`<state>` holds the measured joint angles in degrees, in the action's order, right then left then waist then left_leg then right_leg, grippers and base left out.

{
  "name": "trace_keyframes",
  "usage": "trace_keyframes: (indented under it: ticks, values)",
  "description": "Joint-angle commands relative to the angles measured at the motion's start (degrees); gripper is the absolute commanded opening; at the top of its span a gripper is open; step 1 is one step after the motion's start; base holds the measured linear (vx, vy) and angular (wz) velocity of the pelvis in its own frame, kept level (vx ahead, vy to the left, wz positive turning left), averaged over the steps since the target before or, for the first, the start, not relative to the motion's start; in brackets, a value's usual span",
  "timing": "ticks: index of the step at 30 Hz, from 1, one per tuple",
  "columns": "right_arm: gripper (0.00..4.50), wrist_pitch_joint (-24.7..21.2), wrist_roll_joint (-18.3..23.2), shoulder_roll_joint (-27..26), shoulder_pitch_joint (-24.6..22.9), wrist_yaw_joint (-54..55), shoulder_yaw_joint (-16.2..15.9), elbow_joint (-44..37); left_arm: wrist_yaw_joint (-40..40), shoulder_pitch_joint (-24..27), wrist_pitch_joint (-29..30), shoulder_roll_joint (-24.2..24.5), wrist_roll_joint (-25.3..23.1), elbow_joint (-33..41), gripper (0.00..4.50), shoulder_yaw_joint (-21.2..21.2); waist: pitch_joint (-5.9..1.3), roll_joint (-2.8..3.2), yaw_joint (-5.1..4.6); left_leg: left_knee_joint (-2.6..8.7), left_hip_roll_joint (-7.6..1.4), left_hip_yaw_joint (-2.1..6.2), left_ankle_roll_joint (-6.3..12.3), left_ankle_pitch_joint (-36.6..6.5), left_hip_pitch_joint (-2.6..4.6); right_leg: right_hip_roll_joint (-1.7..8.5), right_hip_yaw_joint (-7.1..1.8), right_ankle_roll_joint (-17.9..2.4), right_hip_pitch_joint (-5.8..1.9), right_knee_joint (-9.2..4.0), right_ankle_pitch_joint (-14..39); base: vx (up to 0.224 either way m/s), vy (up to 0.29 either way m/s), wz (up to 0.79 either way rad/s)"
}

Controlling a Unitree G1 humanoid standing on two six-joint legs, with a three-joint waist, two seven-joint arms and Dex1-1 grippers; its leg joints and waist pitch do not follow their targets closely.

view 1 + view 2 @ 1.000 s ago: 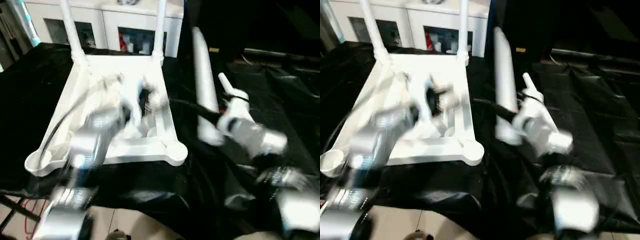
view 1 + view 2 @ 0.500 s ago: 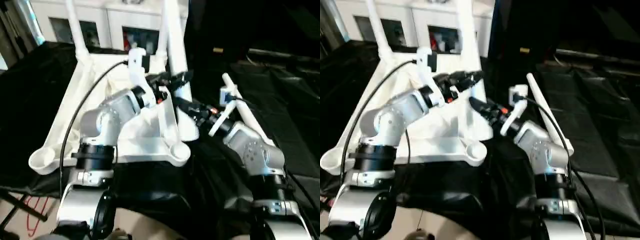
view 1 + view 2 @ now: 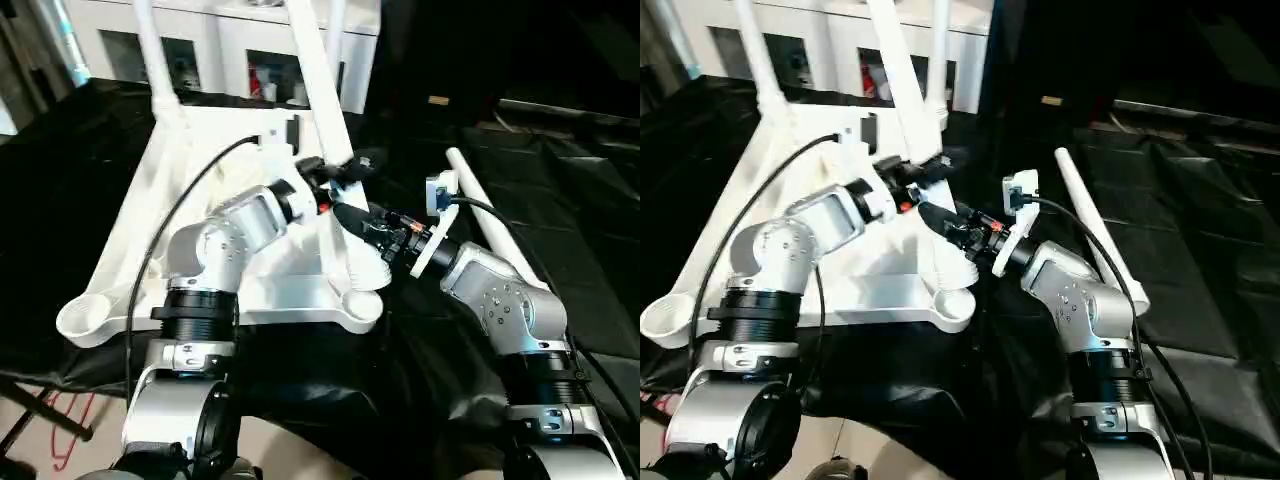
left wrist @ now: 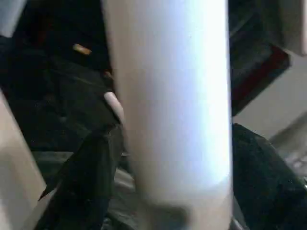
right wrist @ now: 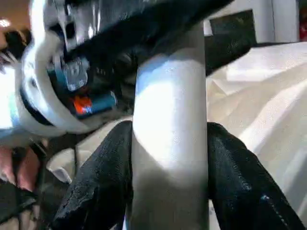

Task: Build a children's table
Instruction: Pick table leg

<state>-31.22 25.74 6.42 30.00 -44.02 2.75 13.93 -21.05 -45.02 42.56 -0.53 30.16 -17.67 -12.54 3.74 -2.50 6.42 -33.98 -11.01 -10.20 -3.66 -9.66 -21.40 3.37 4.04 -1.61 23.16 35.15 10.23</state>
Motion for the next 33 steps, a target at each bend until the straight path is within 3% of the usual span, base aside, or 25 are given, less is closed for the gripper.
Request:
trace_keyframes:
  ticks: [1,6,17,19,21,25,32,33]
  values:
    - [1.86,1.6,-1.7,-0.5,1.3,1.9,-1.0,-0.2,2.6,-1.0,-0.6,-0.4,-0.2,0.0,3.19,-0.9,-4.3,-0.13,0.12,3.64,-2.0,0.78,0.87,-8.0,0.61,4.9,-2.74,-7.7,-3.22,-4.54,13.6,0.0,0.0,0.0]
    - [1.86,3.0,-3.9,-2.7,1.7,5.6,-2.9,-0.1,5.5,-1.1,-0.7,-1.9,-0.2,0.1,2.79,-1.7,-4.32,-0.07,0.13,3.72,-2.12,0.79,0.79,-7.9,0.69,4.84,-2.82,-7.9,-3.1,-4.4,11.9,0.0,0.0,0.0]
    - [1.86,3.6,-4.6,-3.2,1.9,6.8,-3.5,0.4,6.8,-0.2,-0.8,-2.1,0.1,1.7,1.97,-1.7,-4.3,0.13,0.19,3.82,-2.07,0.85,0.74,-8.3,0.65,4.89,-2.88,-7.8,-3.31,-4.3,10.5,0.0,0.0,0.0]
    - [2.42,2.6,-4.1,-3.2,1.7,6.5,-3.6,-0.1,6.4,0.2,-0.5,-1.9,0.6,2.3,1.93,-1.8,-4.29,0.04,0.13,3.82,-2.1,0.85,0.69,-8.5,0.66,4.86,-2.88,-7.9,-3.32,-4.31,10.6,0.0,0.0,0.0]
    - [2.58,1.3,-3.1,-2.8,1.6,5.6,-3.6,-0.7,5.5,0.4,-0.5,-1.5,0.8,2.5,1.92,-1.4,-4.3,0.1,0.11,3.83,-2.06,0.83,0.72,-8.5,0.68,4.82,-2.89,-7.9,-3.34,-4.34,10.5,0.0,0.0,0.0]
    - [2.95,-1.4,-2.1,0.9,1.4,1.4,-4.6,-2.6,-0.1,0.4,-0.9,0.9,1.0,2.8,1.9,0.9,-4.31,0.29,0.19,3.84,-2.07,0.86,0.79,-8.5,0.8,4.68,-2.89,-7.5,-3.4,-4.41,10.5,0.0,0.0,0.0]
    - [2.97,-9.5,4.2,10.0,1.1,-13.3,-6.1,-6.7,-20.4,1.5,2.5,8.3,4.0,6.7,1.9,9.1,-4.3,0.22,0.35,3.71,-2.16,0.76,1.33,-7.5,0.76,4.77,-2.96,-9.0,-3.46,-3.99,8.8,0.0,0.0,0.0]
    - [2.97,-9.5,4.2,10.0,1.1,-13.3,-6.1,-6.7,-20.4,1.5,2.5,8.3,4.0,6.7,1.9,9.1,-4.36,0.15,0.39,3.64,-2.07,0.72,1.52,-7.6,0.8,4.75,-2.9,-9.2,-3.61,-4.0,8.9,0.0,0.0,0.0]
